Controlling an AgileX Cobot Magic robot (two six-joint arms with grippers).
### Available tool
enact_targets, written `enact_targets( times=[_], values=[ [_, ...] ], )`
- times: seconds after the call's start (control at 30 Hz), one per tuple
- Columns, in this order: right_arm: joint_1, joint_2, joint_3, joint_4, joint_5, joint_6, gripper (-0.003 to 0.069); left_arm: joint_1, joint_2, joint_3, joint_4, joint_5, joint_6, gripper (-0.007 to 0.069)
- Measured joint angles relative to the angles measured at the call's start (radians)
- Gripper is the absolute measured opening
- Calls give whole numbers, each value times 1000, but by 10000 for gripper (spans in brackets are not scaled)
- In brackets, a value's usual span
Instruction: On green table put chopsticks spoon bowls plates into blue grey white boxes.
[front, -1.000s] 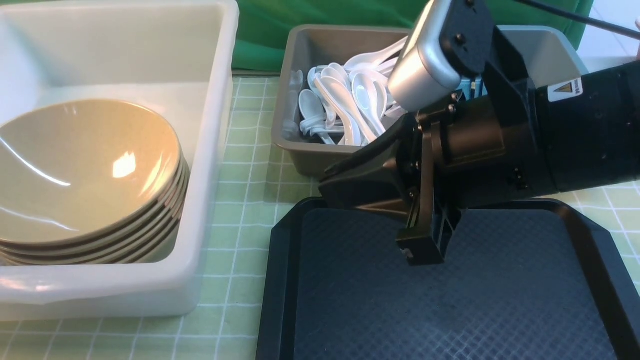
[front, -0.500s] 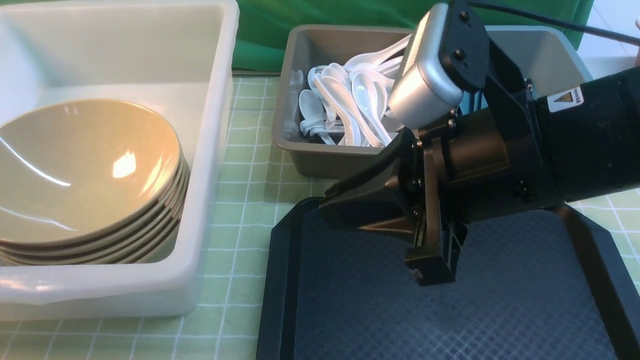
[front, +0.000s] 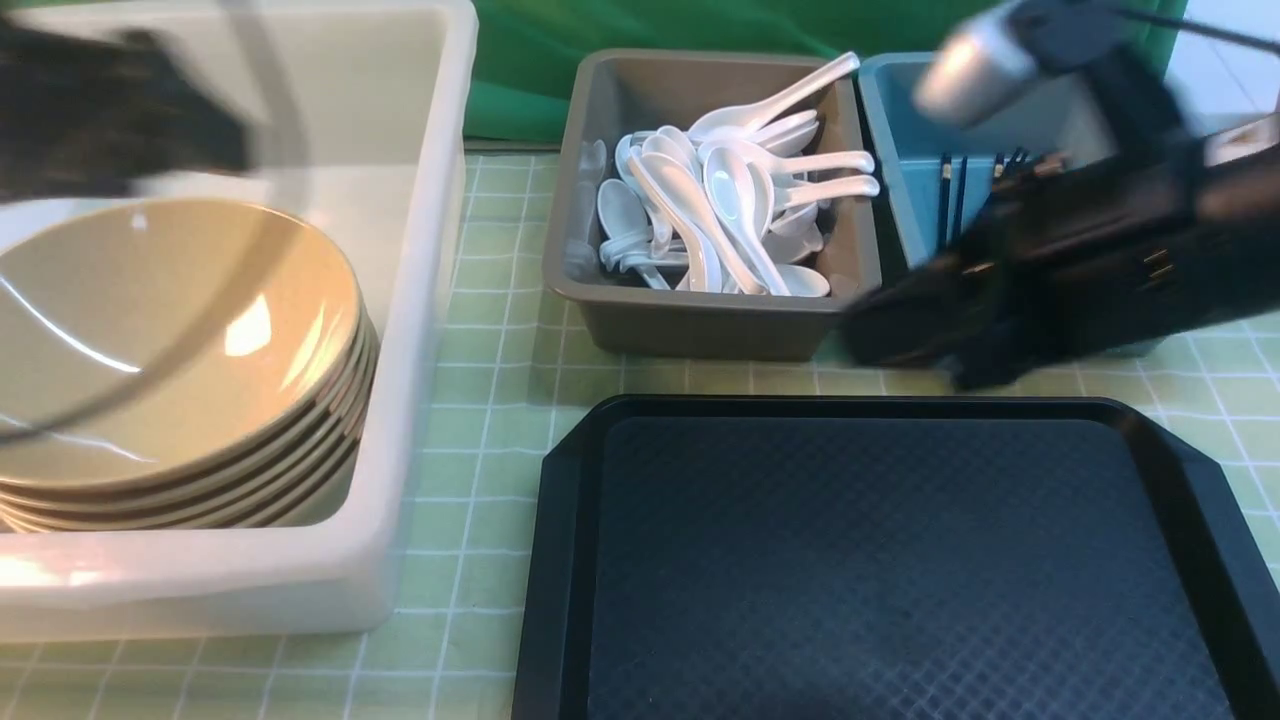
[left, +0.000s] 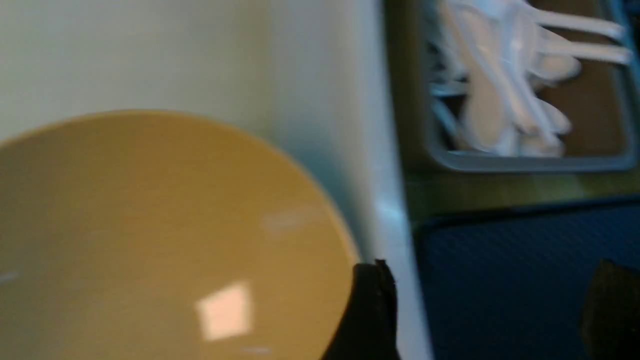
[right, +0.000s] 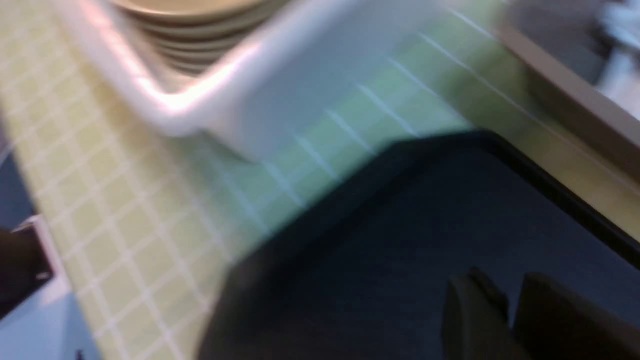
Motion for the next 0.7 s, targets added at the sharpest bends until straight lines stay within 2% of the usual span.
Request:
enact_targets(
  times=[0.1, 0.17, 0.23, 0.33, 0.43, 0.57, 0.7],
  values=[
    [-96, -9, 0, -55, 69, 49, 141, -130, 0, 0, -29, 16, 23, 289],
    [-162, -33, 0, -122, 139, 74, 142, -224, -6, 0, -32, 31, 37, 136],
    [-185, -82, 0, -175, 190, 99, 142, -275, -21, 3, -29, 52, 37, 43],
    [-189, -207, 0, -222, 232, 125, 142, -320, -76, 34, -24, 93, 29, -1],
    [-189, -323, 14, -231, 197, 112, 142, -334, -166, 109, -34, 97, 8, -2],
    [-189, -592, 158, -233, -6, 13, 143, -334, -422, 346, -115, 37, -34, -2],
    [-189, -770, 354, -232, -113, 11, 144, -334, -617, 534, -198, -53, -48, -2]
  ],
)
